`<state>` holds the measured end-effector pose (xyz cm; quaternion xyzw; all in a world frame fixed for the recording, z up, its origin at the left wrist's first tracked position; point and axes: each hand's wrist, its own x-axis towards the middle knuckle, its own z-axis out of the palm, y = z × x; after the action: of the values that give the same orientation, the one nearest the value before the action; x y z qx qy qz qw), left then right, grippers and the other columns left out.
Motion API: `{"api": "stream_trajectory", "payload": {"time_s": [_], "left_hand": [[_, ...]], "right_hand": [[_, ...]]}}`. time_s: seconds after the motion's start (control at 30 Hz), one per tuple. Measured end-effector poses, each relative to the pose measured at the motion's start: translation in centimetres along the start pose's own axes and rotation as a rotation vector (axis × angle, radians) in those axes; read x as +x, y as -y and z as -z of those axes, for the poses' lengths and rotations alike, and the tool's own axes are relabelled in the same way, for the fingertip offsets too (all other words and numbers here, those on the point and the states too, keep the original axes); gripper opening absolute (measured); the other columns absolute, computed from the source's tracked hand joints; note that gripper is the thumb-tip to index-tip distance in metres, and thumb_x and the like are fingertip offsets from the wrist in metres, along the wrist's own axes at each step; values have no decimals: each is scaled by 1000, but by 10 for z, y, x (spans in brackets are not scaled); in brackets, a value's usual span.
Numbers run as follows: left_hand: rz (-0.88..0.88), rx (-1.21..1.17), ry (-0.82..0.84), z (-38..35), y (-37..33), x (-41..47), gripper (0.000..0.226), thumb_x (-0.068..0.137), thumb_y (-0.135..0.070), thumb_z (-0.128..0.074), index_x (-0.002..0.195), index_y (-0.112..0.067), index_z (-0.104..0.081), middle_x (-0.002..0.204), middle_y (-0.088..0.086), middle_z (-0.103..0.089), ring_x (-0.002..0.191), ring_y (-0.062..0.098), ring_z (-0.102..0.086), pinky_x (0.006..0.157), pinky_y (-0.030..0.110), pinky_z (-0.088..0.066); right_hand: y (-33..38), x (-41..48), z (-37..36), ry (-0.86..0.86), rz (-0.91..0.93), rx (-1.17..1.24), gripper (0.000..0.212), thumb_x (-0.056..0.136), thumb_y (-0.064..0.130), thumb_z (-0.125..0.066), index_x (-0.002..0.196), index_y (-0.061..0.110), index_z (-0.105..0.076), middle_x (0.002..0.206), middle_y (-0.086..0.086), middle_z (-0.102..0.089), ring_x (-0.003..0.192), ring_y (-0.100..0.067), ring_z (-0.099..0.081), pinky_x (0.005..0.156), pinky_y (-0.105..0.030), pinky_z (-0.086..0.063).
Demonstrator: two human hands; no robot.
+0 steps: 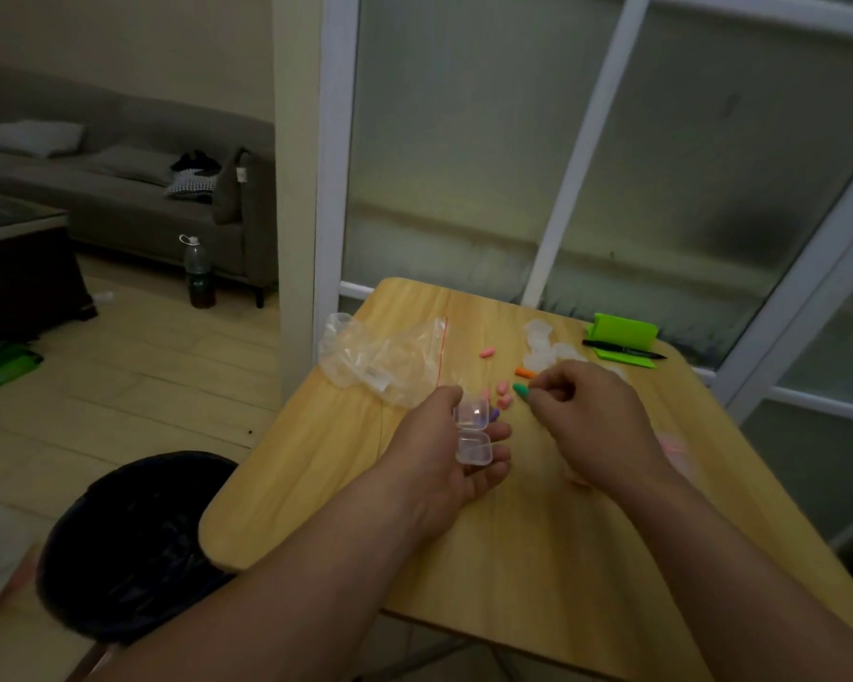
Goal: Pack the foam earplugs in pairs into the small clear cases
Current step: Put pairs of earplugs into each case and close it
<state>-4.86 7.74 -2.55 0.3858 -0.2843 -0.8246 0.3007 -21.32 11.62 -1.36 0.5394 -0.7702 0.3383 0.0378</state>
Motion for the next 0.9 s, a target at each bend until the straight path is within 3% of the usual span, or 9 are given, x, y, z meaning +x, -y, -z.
{"api": "stream_trajectory", "payload": {"time_s": [0.17, 0.3, 0.43, 0.5, 0.6, 0.67, 0.77, 0.9], "left_hand": [[9, -8, 41, 2, -1, 0, 53, 106, -48, -39, 132, -9, -63, 107, 14, -73, 78, 21, -67, 66, 31, -57], [2, 8, 90, 1, -3, -5, 57, 108, -47, -34, 126, -4, -66, 91, 15, -73, 66, 19, -71, 58, 28, -57], [-9, 52, 100, 1, -2, -3, 60, 107, -50, -35, 130, -4, -66, 90, 14, -71, 69, 20, -69, 58, 27, -54], [-5, 37, 107, 1, -2, 0, 62, 107, -50, -36, 137, -3, -63, 97, 16, -70, 79, 22, -69, 63, 29, -55], [-12, 22, 98, 1, -2, 0, 61, 107, -48, -37, 136, -1, -64, 110, 22, -68, 102, 30, -65, 83, 38, -53], [-17, 14, 85, 2, -2, 2, 55, 107, -47, -39, 123, -3, -69, 103, 19, -72, 93, 28, -67, 83, 39, -53], [-25, -19, 68, 0, -5, 3, 48, 108, -45, -38, 108, -7, -67, 80, 11, -64, 62, 19, -54, 61, 29, -47], [-32, -23, 9, 0, -7, 3, 44, 108, -44, -37, 99, -10, -63, 74, 9, -59, 52, 18, -47, 49, 23, -42]], "right_hand": [[25, -40, 18, 132, 223, 55, 7, 92, 27, -73, 97, 32, -72, 88, 15, -58, 85, 1, -56, 68, -17, -39], [31, -47, 15, 215, 261, -27, 6, 91, 29, -74, 93, 33, -70, 92, 14, -56, 84, -2, -53, 71, -27, -45], [31, -50, 14, 253, 277, -32, 8, 91, 29, -75, 93, 36, -69, 93, 14, -56, 86, -3, -53, 72, -27, -46], [29, -50, 13, 263, 280, -14, 8, 92, 29, -75, 94, 36, -71, 94, 15, -56, 87, -2, -53, 73, -26, -46], [27, -49, 10, 273, 275, -8, 8, 94, 32, -73, 100, 36, -74, 95, 15, -56, 87, -2, -53, 72, -22, -44], [24, -46, 11, 241, 263, 35, 9, 93, 31, -72, 101, 35, -75, 93, 15, -58, 87, -2, -55, 70, -19, -42], [8, -28, 15, 97, 169, 94, 10, 95, 23, -71, 98, 30, -76, 90, 14, -65, 82, -1, -58, 71, -24, -46], [-24, 12, 11, 23, 13, 6, 14, 96, 19, -67, 95, 31, -75, 93, 11, -73, 86, -8, -65, 78, -37, -55]]}}
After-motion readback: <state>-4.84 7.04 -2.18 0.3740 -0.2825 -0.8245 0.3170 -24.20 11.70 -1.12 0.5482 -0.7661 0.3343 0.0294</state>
